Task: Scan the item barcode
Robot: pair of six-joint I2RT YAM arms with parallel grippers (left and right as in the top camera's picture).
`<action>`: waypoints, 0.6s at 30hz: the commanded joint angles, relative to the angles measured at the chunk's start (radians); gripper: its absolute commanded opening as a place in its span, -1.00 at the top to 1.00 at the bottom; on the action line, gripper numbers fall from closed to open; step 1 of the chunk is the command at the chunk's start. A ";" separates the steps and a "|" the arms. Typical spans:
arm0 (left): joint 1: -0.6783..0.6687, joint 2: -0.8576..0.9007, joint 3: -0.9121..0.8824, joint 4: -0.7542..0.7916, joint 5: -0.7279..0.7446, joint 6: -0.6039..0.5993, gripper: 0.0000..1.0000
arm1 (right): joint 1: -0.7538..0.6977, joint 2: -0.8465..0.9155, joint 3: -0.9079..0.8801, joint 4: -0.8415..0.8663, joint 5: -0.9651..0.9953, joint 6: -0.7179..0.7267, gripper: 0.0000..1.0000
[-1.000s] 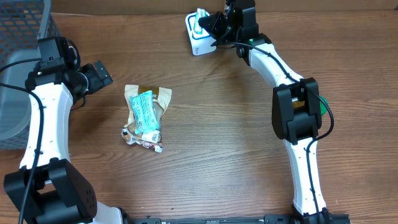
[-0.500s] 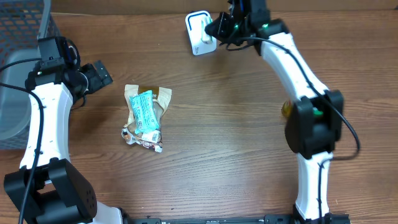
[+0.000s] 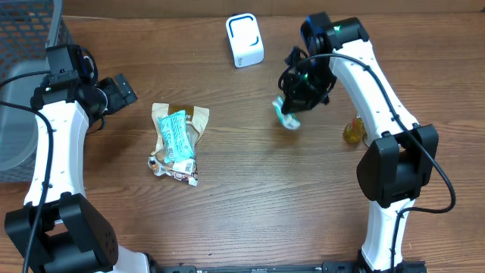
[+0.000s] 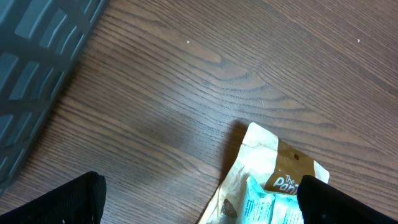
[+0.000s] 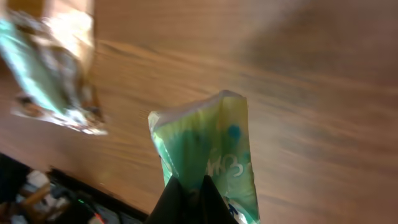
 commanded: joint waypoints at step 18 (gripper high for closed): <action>-0.007 0.002 0.017 0.001 0.003 -0.006 -1.00 | 0.017 0.005 -0.375 0.119 0.255 0.121 -0.50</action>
